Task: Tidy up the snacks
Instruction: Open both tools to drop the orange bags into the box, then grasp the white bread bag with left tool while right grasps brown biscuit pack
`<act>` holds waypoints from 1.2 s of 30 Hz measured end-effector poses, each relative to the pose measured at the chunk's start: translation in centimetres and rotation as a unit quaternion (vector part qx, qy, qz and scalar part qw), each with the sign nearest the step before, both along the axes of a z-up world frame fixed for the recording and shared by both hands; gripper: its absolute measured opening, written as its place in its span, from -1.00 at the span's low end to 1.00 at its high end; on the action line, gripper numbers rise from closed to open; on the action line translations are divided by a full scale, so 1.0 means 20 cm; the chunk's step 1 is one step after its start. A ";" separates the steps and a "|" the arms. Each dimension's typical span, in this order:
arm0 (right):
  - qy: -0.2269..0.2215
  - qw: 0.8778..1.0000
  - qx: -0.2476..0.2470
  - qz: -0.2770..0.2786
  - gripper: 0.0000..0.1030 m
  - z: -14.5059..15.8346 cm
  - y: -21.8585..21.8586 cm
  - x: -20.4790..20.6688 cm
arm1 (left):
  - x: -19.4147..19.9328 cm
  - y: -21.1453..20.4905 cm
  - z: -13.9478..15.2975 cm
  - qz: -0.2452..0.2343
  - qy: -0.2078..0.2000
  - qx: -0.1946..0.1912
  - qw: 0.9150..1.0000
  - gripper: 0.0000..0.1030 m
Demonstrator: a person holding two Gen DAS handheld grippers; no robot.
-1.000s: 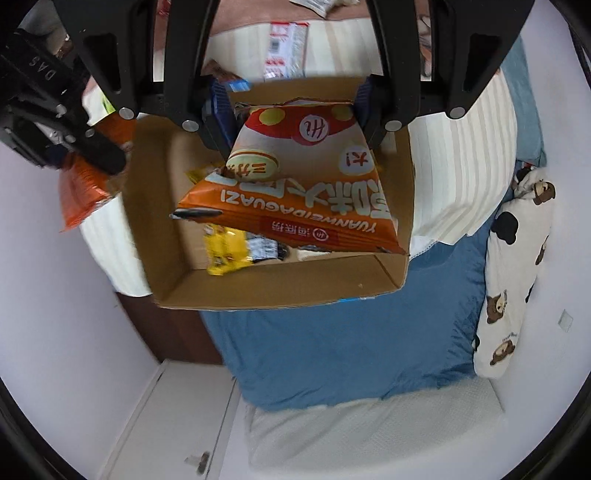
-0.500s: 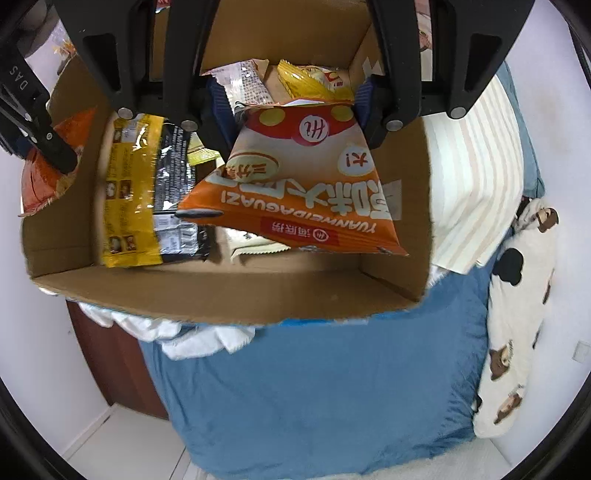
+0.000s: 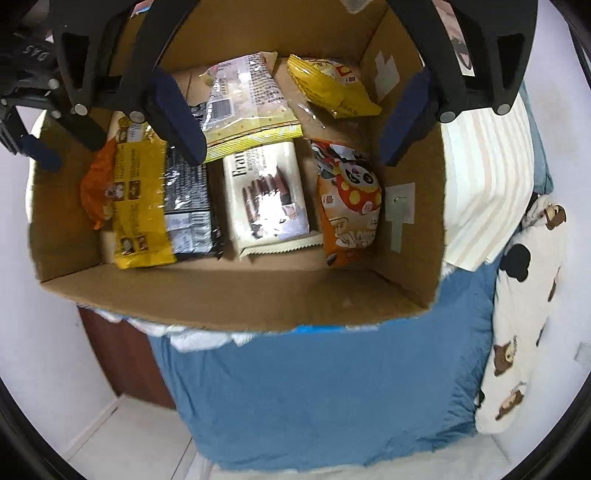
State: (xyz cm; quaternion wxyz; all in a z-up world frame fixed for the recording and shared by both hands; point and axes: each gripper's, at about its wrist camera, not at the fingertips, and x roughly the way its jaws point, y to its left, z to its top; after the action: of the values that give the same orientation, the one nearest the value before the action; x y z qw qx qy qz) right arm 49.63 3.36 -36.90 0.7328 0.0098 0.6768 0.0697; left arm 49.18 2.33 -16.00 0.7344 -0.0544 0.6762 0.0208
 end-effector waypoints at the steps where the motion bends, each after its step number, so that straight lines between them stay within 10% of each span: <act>1: -0.005 1.000 -0.002 0.003 0.89 0.02 0.01 -0.02 | -0.02 0.00 0.02 -0.001 -0.010 0.001 1.000 0.85; 36: -0.207 0.978 0.025 0.017 0.94 0.74 -0.07 -1.07 | -1.15 -0.07 0.68 0.039 -0.236 0.011 0.971 0.85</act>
State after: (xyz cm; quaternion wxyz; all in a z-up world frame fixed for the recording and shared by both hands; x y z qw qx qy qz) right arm 28.25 1.98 -22.07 0.8552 0.0016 0.5085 0.0998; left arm 26.18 0.85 -2.40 0.8723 -0.0757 0.4811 0.0438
